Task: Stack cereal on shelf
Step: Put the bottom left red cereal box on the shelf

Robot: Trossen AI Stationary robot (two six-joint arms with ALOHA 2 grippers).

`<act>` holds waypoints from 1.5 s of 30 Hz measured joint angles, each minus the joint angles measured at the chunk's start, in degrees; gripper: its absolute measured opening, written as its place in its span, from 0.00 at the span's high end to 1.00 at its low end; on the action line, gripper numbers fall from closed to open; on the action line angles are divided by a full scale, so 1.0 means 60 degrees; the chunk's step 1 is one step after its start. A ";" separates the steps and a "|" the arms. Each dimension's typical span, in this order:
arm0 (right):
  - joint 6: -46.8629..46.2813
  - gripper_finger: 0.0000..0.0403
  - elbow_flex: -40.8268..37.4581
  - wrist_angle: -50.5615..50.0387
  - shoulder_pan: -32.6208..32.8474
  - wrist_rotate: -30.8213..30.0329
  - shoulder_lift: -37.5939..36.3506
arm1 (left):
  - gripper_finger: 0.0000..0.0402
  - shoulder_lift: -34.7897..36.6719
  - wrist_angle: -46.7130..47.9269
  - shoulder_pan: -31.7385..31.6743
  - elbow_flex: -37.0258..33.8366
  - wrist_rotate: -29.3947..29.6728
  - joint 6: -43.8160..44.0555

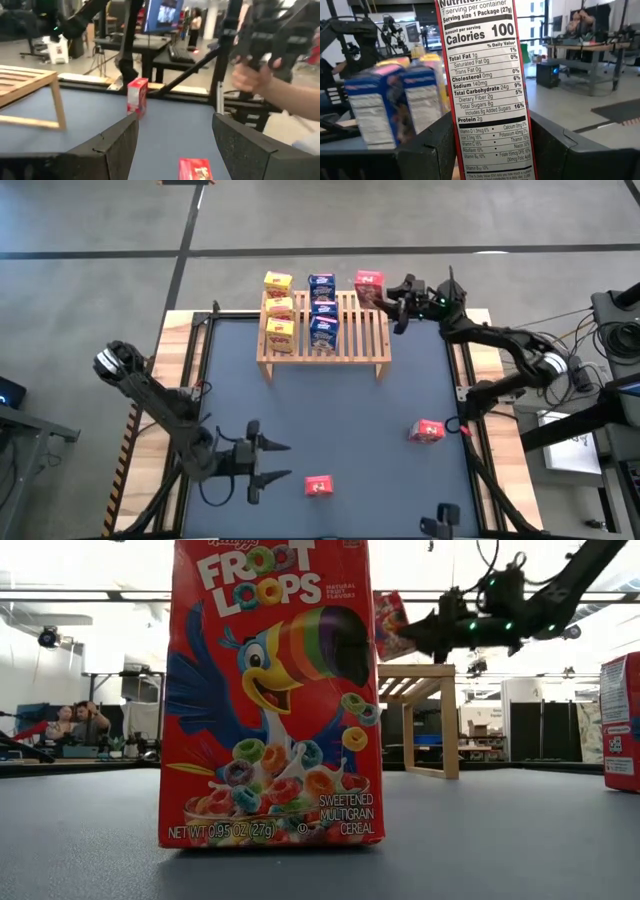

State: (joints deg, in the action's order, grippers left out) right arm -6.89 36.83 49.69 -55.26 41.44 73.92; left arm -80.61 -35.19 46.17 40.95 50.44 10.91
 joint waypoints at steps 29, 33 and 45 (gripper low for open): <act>-0.0179 0.54 0.1532 0.0610 -0.0984 0.2351 0.3221 | 0.41 0.0021 -0.7772 -0.0590 -0.3942 -0.1809 -0.1884; -0.0052 0.54 0.1525 0.0527 -0.0988 0.2344 0.3321 | 0.41 0.0021 -0.7738 -0.0590 -0.3942 -0.1811 -0.1784; 0.0039 0.48 0.1567 -0.0093 -0.0988 0.2496 0.3244 | 0.41 0.0021 -0.7619 -0.0590 -0.3942 -0.1818 -0.1608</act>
State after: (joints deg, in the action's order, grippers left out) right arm -6.66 46.23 49.14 -61.19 56.42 93.39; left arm -80.49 -80.90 42.63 17.30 39.53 1.26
